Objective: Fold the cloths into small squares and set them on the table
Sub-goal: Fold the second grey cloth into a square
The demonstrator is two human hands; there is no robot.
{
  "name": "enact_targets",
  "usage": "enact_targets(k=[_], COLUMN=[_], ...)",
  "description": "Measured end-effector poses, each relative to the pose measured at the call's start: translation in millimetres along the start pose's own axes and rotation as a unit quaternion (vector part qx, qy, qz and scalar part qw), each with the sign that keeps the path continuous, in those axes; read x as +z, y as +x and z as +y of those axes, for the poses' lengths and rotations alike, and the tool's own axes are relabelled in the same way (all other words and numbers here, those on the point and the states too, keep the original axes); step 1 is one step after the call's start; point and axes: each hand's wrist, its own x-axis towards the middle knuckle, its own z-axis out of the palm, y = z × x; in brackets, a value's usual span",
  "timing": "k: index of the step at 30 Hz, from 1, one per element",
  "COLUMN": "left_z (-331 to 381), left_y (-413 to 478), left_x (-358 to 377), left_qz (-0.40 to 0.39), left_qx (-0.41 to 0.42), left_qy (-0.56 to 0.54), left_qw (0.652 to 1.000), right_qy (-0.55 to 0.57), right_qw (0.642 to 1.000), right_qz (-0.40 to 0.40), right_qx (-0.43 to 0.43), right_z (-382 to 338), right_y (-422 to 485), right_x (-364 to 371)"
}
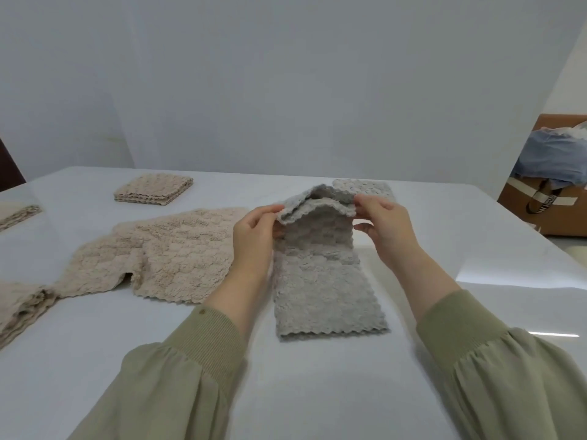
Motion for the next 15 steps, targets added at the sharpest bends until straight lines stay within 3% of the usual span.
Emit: enact_targets(k=[6,15], left_z=[-9,2], left_y=[-5,-28], left_x=[-7,-20], left_qz=[0.009,-0.063], left_qx=[-0.101,-0.136], left_qy=[-0.029,0.040], left_qw=[0.994,0.988], right_qy=[0.067,0.028], right_qw=[0.990,0.994], right_qz=[0.061,0.084], right_qx=[0.110,0.066], right_z=[24,24], right_y=[-22,-51], right_x=[3,-3])
